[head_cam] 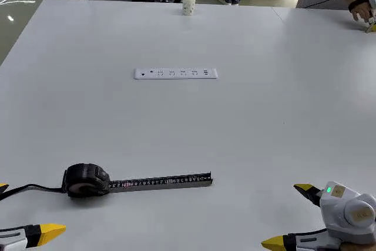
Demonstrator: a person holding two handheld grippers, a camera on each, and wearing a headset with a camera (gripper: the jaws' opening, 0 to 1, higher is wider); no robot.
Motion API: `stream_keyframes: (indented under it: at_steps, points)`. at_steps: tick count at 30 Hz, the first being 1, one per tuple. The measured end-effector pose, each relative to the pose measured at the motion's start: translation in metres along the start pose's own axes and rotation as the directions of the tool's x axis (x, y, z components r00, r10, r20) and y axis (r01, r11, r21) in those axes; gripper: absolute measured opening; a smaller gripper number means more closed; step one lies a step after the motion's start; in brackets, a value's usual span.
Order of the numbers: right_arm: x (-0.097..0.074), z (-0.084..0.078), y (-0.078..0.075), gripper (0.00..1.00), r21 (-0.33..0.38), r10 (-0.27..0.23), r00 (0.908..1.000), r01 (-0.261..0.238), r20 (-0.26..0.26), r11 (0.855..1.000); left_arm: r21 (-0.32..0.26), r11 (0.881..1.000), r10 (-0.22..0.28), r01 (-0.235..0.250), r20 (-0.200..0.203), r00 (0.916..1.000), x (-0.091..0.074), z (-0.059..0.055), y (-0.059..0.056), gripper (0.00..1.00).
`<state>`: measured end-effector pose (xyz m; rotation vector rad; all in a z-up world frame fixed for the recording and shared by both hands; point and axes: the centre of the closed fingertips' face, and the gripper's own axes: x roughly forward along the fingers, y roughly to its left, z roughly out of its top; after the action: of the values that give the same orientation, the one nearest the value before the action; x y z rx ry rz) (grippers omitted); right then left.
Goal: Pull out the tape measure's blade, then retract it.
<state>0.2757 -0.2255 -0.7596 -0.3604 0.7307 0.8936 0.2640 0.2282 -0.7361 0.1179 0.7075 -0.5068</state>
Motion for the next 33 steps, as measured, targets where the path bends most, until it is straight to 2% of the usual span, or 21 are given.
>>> stream_keyframes:
  at_steps: [1, 3, 10, 13, 14, 15, 19, 24, 26, 29, 33]
  points:
    - [0.000, 0.002, -0.001, 0.99, -0.005, 0.004, 1.0000, -0.004, -0.003, 1.000, -0.015, 1.000, -0.003, 0.002, -0.007, 1.0000, 0.000, 0.001, -0.002, 0.99]
    - [0.001, 0.006, -0.003, 0.99, -0.021, 0.005, 1.0000, -0.005, -0.001, 1.000, -0.023, 1.000, -0.008, 0.008, 0.007, 0.9999, 0.001, 0.006, -0.006, 0.99]
    - [0.009, 0.013, -0.007, 0.99, -0.040, 0.027, 0.9994, -0.028, -0.022, 0.999, 0.001, 1.000, -0.024, 0.024, 0.008, 0.9997, 0.007, 0.011, -0.015, 0.99]
    - [0.011, 0.019, -0.007, 0.99, -0.053, 0.051, 0.9983, -0.052, -0.028, 0.997, -0.006, 1.000, -0.009, 0.009, 0.013, 0.9999, 0.011, 0.013, -0.015, 0.99]
    - [0.012, 0.020, -0.008, 0.99, -0.058, 0.054, 0.9980, -0.056, -0.032, 0.997, -0.005, 1.000, 0.003, -0.003, 0.008, 1.0000, 0.013, 0.013, -0.014, 0.99]
    - [0.012, 0.023, -0.009, 0.99, -0.068, 0.061, 0.9976, -0.063, -0.033, 0.996, -0.002, 1.000, 0.019, -0.019, -0.017, 0.9997, 0.016, 0.010, -0.013, 0.99]
    - [0.016, 0.030, -0.013, 0.99, -0.073, 0.079, 0.9960, -0.082, -0.043, 0.994, -0.017, 1.000, 0.025, -0.025, -0.024, 0.9994, 0.023, 0.012, -0.016, 0.99]
    - [0.021, 0.041, -0.015, 0.99, -0.107, 0.094, 0.9935, -0.101, -0.063, 0.989, -0.034, 0.999, 0.015, -0.015, -0.003, 0.9999, 0.029, 0.024, -0.026, 0.99]
    - [0.024, 0.046, -0.016, 0.99, -0.135, 0.098, 0.9928, -0.106, -0.069, 0.985, -0.039, 0.998, 0.039, -0.040, -0.015, 0.9991, 0.033, 0.024, -0.024, 0.99]
    - [0.028, 0.048, -0.013, 0.99, -0.145, 0.128, 0.9865, -0.142, -0.102, 0.979, -0.070, 0.996, 0.055, -0.056, -0.004, 0.9985, 0.037, 0.027, -0.024, 0.99]
    - [0.035, 0.052, -0.009, 0.99, -0.173, 0.149, 0.9802, -0.170, -0.131, 0.970, -0.076, 0.995, 0.070, -0.070, -0.002, 0.9976, 0.042, 0.030, -0.027, 0.99]
